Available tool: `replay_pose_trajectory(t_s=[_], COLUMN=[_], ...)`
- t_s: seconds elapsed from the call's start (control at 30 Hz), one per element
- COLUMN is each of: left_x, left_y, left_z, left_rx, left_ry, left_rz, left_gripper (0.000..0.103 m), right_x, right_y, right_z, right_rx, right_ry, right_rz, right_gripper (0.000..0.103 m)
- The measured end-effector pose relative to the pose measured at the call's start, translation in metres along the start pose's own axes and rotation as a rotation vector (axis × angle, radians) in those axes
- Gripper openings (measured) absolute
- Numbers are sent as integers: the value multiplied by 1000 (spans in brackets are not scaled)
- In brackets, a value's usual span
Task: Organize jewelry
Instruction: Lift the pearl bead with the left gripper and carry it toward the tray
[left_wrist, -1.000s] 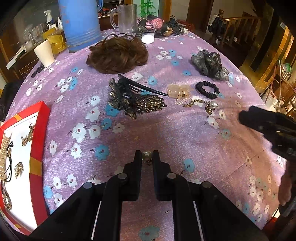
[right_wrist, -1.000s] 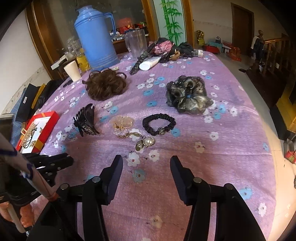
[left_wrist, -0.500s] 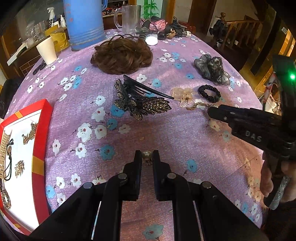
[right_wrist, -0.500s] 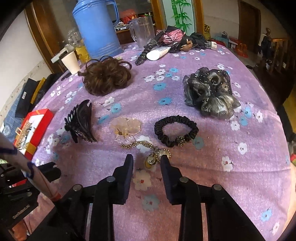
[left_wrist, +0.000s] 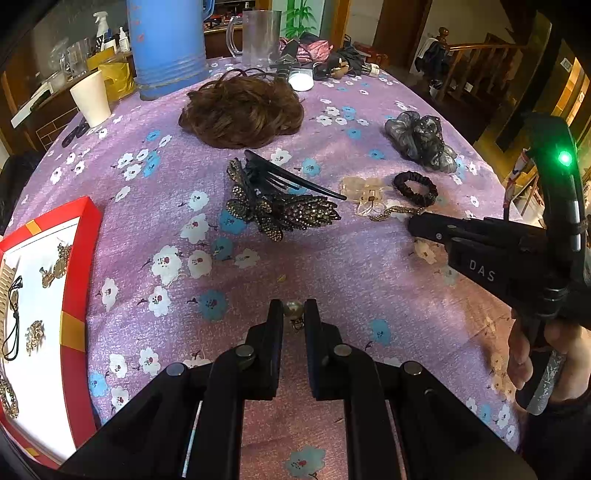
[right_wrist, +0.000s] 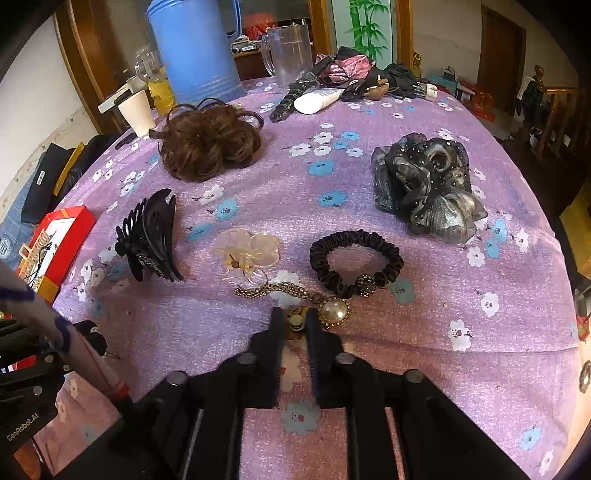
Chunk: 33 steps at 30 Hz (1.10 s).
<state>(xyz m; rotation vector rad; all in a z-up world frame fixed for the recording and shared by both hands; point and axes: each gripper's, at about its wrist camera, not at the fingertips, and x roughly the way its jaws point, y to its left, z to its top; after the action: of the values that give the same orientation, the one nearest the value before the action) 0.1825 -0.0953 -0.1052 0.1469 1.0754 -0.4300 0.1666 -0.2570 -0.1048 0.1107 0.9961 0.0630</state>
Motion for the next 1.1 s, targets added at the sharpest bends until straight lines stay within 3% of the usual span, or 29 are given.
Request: replay_pose_trajectory(t_s=[0.57, 1.1], left_x=[-17, -84], left_y=[5, 20], left_z=[-10, -32], left_rx=[-10, -26], left_ry=[-16, -59], left_rz=[8, 15], left_gripper=[10, 11], right_x=[-46, -99], right_y=[14, 60], right_z=[-31, -48], right_rx=[-27, -90], right_ry=[-48, -106], right_rz=[35, 79], right_gripper=[9, 9])
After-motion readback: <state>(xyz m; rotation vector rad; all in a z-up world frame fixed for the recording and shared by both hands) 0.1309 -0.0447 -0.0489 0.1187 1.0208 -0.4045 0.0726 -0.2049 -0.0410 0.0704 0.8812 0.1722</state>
